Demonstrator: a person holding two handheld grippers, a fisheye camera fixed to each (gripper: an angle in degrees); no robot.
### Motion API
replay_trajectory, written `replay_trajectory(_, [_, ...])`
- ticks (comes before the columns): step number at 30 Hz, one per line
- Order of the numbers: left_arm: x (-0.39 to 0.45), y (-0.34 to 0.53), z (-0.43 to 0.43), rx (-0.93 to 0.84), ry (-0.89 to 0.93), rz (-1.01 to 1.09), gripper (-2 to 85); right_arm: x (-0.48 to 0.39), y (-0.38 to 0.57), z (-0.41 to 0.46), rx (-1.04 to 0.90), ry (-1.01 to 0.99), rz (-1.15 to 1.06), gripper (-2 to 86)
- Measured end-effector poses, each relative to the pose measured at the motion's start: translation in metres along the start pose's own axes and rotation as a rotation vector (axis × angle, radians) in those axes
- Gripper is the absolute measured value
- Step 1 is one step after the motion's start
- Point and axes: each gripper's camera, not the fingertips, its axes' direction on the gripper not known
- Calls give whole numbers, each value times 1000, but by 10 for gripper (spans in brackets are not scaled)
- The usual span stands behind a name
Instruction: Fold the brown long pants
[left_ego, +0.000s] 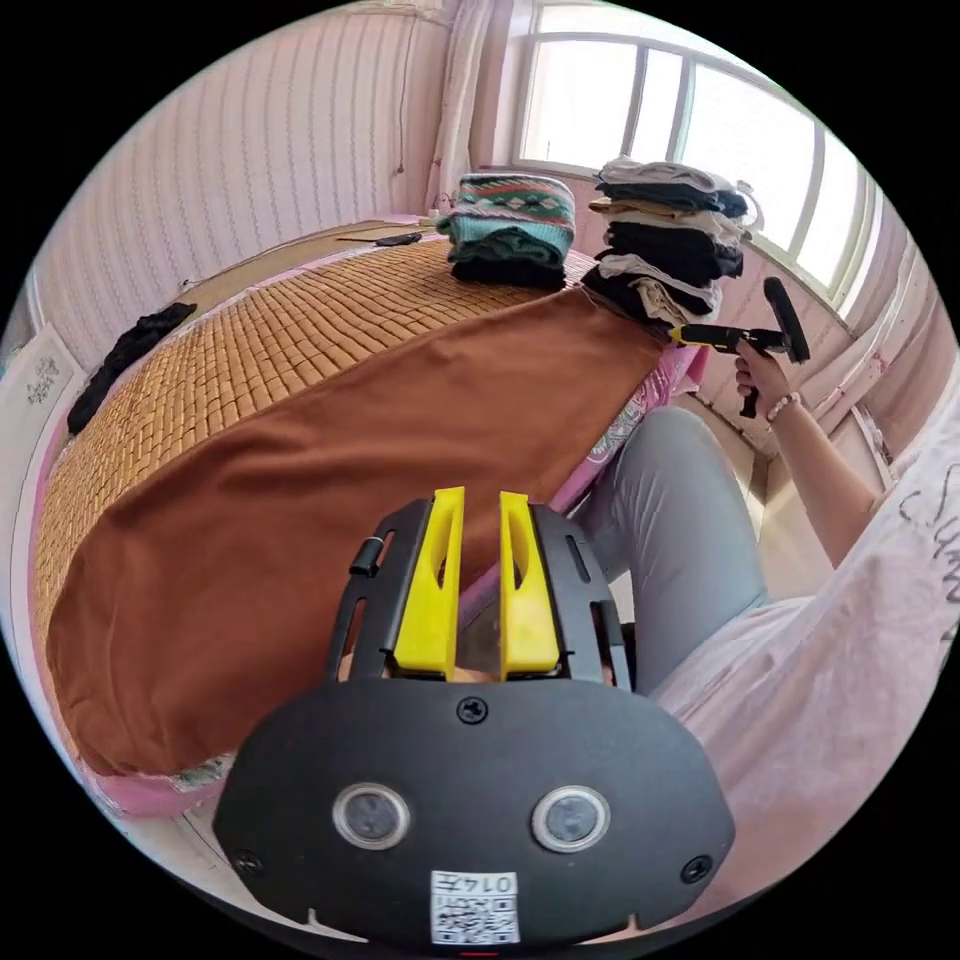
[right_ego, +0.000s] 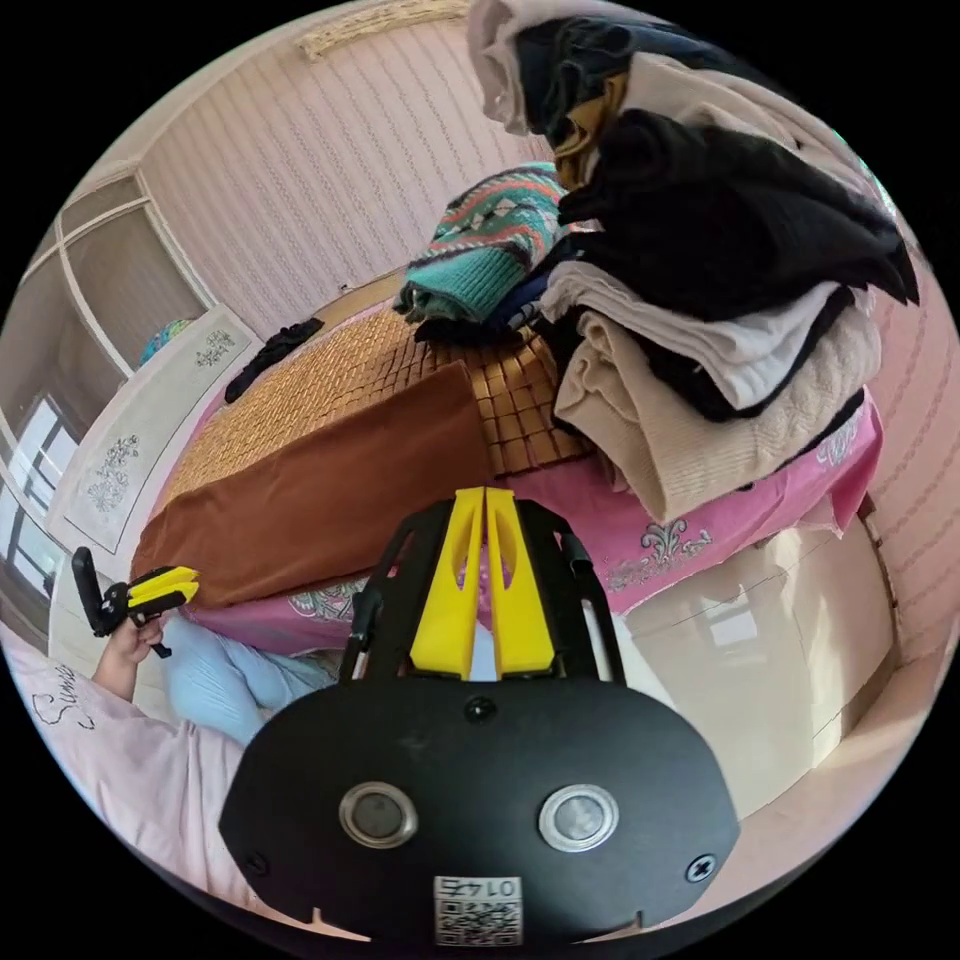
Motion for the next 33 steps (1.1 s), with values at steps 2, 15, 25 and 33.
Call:
replay_trajectory(2, [-28, 4, -9, 5, -71, -59, 62, -41, -13, 26, -39, -66, -149, -3])
replay_trajectory(15, [-193, -23, -28, 15, -292, -366, 60, -287, -30, 246, -303, -225, -701, -9])
replay_trajectory(25, [-249, -52, 0, -135, -359, -334, -6, -288, -16, 357, -353, -174, -635, -4])
replay_trajectory(33, [-268, 37, -121, 54, -485, -529, 43, -304, 22, 362, -307, -174, -718, -3])
